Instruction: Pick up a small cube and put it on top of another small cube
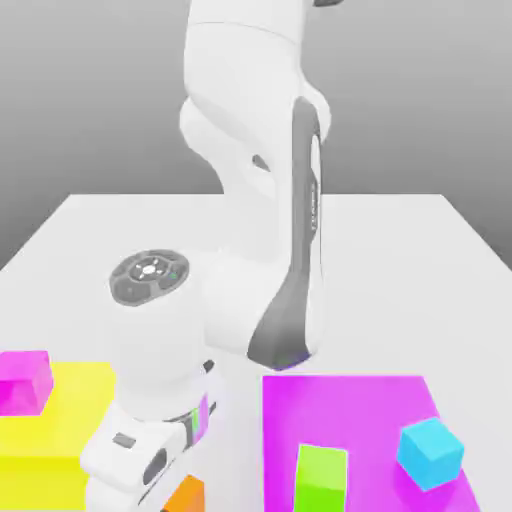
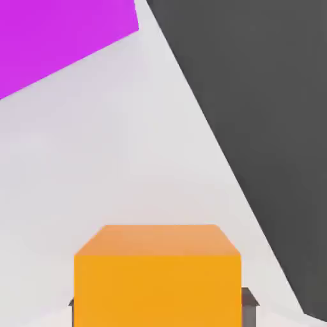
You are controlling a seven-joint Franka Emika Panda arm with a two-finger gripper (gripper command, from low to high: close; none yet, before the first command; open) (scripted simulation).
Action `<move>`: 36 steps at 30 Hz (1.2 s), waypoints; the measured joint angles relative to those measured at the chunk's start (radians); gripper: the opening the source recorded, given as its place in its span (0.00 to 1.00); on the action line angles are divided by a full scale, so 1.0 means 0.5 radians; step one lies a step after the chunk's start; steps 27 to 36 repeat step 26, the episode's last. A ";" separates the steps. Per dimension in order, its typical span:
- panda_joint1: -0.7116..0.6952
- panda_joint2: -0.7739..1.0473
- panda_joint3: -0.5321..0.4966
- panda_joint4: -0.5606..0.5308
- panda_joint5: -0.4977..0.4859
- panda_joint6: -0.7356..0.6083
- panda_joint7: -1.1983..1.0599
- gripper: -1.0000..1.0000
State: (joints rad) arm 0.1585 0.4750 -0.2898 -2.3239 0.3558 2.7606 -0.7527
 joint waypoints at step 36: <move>-0.430 -0.747 -0.505 -0.158 -0.532 -0.549 0.588 1.00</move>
